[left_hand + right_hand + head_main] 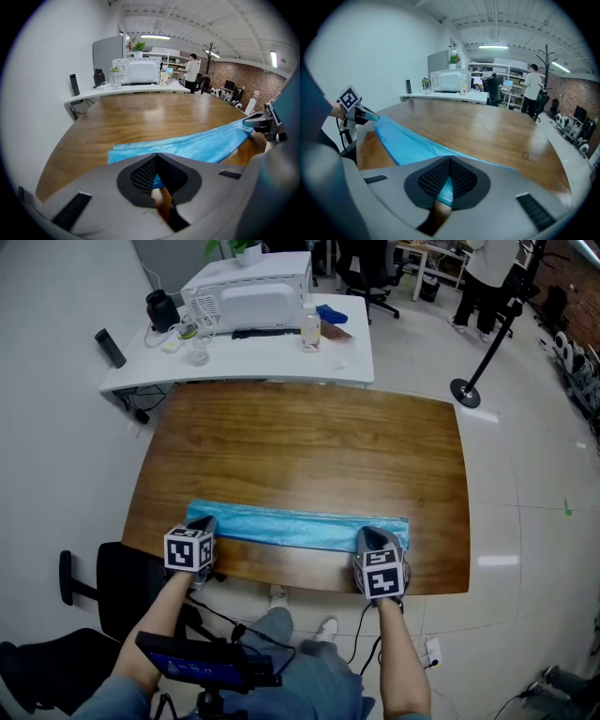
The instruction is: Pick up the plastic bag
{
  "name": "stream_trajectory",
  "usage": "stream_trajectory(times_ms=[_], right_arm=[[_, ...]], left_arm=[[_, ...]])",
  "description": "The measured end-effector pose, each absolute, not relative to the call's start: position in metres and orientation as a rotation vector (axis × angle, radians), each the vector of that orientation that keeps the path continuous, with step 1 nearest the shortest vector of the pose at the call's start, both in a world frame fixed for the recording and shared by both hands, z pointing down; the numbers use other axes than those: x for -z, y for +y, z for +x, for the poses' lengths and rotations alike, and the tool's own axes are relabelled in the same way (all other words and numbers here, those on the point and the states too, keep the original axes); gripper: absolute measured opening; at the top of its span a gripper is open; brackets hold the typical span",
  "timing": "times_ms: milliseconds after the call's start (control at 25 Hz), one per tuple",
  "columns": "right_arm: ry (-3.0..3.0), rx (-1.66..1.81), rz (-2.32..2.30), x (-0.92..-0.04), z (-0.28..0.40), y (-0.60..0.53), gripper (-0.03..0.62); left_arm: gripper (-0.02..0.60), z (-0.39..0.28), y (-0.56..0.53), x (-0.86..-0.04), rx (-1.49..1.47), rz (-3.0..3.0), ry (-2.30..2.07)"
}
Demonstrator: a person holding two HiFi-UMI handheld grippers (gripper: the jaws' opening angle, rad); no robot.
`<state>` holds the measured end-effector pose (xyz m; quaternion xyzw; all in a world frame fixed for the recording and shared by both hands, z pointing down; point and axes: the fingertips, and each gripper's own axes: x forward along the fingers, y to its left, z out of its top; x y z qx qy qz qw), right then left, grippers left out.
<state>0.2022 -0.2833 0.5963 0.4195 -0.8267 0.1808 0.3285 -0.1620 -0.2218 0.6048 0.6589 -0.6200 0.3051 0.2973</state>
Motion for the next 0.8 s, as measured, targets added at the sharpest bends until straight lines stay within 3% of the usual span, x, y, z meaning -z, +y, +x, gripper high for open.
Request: stream_trajectory(times_ms=[800], right_arm=[[-2.711, -0.297, 0.857, -0.463, 0.162, -0.212, 0.003]], left_arm=[[0.008, 0.006, -0.183, -0.446, -0.359, 2.183, -1.725]])
